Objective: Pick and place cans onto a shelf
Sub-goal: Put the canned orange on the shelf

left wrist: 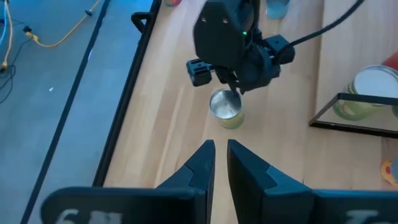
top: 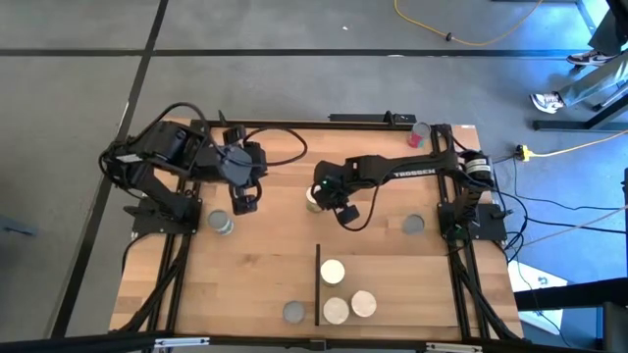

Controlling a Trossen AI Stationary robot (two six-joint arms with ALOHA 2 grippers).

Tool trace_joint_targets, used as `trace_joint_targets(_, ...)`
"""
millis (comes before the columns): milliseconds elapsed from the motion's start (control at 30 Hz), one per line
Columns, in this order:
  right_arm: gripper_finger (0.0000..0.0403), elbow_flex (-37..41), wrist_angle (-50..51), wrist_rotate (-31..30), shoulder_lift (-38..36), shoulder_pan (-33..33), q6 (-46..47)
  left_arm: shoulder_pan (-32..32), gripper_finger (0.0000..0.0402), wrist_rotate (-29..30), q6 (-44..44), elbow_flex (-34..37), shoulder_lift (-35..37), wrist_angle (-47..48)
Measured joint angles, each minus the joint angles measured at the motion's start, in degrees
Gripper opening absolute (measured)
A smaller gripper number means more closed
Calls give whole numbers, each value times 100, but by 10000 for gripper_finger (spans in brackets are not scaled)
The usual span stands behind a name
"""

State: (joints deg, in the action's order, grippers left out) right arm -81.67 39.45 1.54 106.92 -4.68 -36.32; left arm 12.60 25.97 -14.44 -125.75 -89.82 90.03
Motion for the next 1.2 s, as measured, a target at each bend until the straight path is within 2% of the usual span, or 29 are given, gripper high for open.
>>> trace_joint_targets(333,72,-2,-115,22,50,-178,-132,-52,37,3,2,0,-2,-2)
trace_joint_targets(567,10,-4,-110,119,50,-247,-318,-48,36,-6,2,0,-2,-2)
trace_joint_targets(833,3,-20,-53,260,40,-227,-299,-48,34,-7,2,0,-2,-2)
trace_joint_targets(967,2,-341,503,262,41,-172,-159,-48,37,-8,2,0,-2,-2)
trace_joint_targets(1200,1,-1505,1848,258,35,-53,31,-48,35,-8,0,0,-4,-2)
